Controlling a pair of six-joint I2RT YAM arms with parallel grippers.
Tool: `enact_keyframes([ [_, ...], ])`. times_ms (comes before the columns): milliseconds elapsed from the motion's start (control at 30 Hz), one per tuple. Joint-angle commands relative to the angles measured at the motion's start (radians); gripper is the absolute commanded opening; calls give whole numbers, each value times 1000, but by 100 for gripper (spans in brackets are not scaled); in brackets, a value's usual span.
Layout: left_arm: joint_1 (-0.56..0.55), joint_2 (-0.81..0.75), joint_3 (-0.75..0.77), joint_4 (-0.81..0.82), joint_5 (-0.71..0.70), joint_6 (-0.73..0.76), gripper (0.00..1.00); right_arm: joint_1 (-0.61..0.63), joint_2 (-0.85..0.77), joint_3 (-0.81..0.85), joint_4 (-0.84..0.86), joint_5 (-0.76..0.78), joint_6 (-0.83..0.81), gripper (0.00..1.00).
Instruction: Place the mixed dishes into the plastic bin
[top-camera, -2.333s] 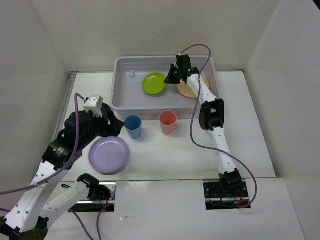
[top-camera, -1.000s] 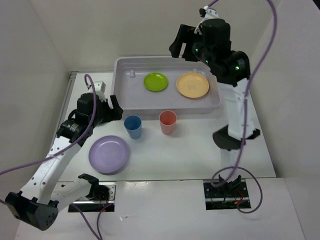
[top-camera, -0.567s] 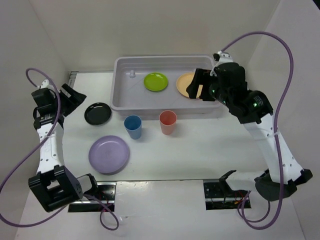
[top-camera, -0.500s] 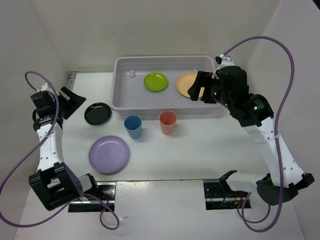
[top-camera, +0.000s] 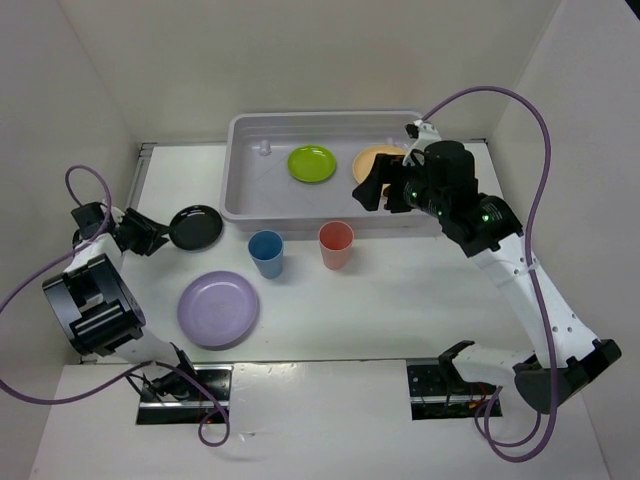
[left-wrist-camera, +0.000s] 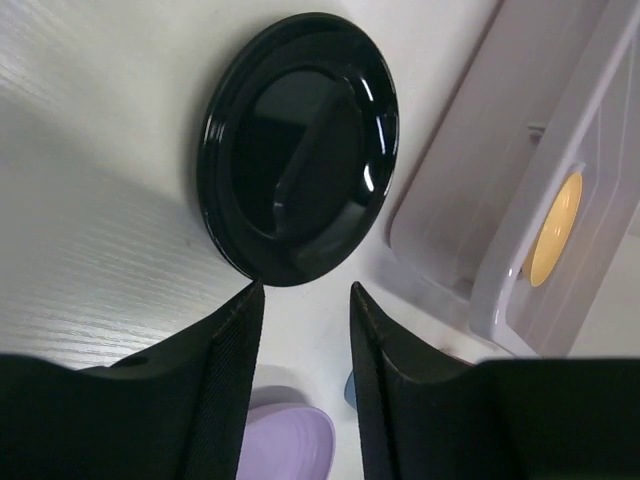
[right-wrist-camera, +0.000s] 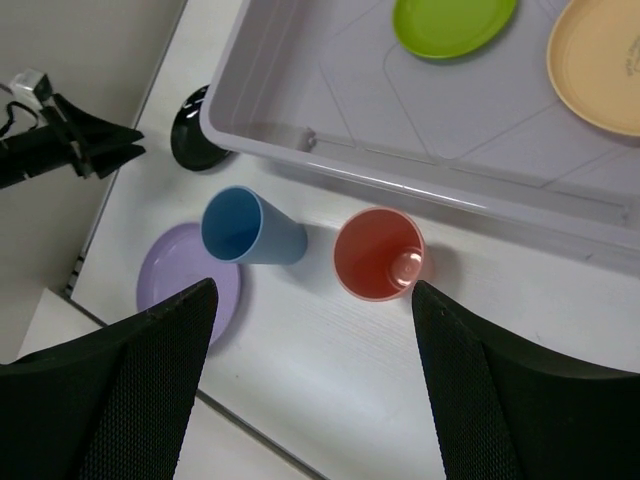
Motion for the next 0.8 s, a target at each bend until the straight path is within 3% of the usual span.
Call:
enact_keyframes([
  [0, 9, 12, -1, 53, -2, -2, 46, -19, -3, -1, 97, -58, -26, 83],
  [300, 9, 171, 41, 62, -64, -27, 49, -49, 6, -1, 115, -95, -36, 84],
  [767, -30, 283, 96, 98, -127, -27, 53, -72, -3, -1, 125, -113, -45, 84],
])
